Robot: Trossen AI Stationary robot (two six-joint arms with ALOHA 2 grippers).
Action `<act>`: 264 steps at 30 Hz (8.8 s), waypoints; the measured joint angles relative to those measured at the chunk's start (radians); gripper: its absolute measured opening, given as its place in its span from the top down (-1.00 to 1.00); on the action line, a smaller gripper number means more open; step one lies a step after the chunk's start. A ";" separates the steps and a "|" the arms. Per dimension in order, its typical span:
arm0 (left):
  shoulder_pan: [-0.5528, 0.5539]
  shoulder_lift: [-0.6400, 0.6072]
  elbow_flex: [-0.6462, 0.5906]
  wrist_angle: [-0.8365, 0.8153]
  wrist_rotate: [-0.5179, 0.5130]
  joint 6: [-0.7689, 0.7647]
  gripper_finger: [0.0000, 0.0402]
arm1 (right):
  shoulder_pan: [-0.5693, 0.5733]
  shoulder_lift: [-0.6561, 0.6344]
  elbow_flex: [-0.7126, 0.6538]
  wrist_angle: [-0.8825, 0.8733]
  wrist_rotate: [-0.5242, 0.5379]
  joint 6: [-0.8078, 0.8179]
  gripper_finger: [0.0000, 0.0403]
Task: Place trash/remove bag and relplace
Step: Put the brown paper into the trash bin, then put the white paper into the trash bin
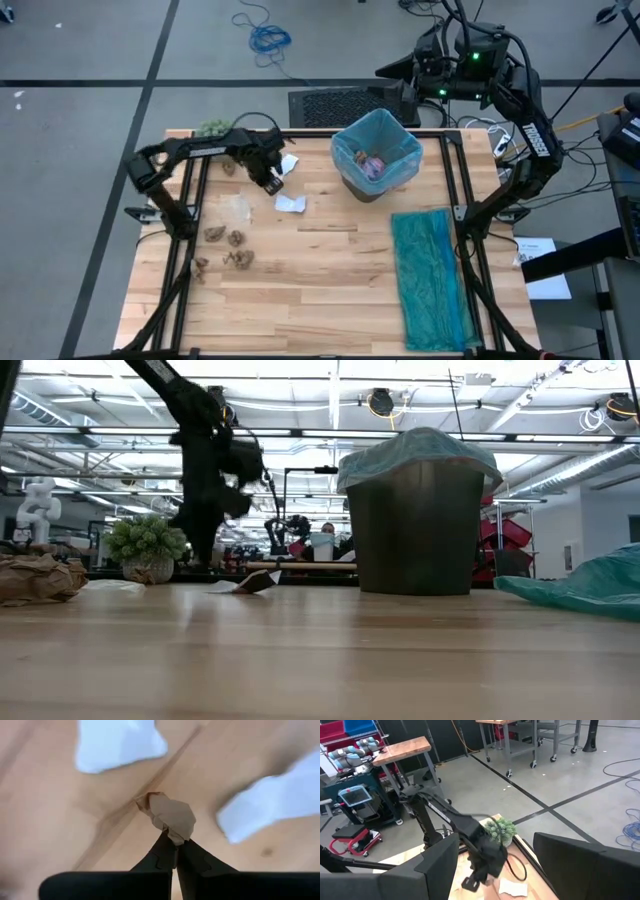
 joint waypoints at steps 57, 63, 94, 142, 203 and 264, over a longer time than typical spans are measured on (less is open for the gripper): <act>-0.200 0.295 0.912 0.318 0.198 0.105 -0.09 | 0.000 0.000 0.000 0.052 0.005 -0.038 -0.24; -0.200 0.226 0.912 0.097 0.186 0.148 -0.08 | 0.000 0.000 0.000 0.051 0.005 -0.039 -0.24; -0.298 0.066 0.209 0.018 0.072 0.226 0.16 | 0.000 0.000 0.000 0.060 0.005 -0.067 -0.24; -0.368 0.177 0.024 0.335 -0.057 0.103 0.88 | 0.000 0.019 0.000 -0.069 0.114 -0.132 0.22; -0.256 0.319 0.879 0.585 0.129 -0.107 1.00 | 0.000 0.002 0.000 -0.564 0.138 0.130 1.00; 0.035 -0.110 0.465 -0.380 -0.070 0.088 0.60 | 0.126 0.004 0.000 -0.564 -0.101 0.052 1.00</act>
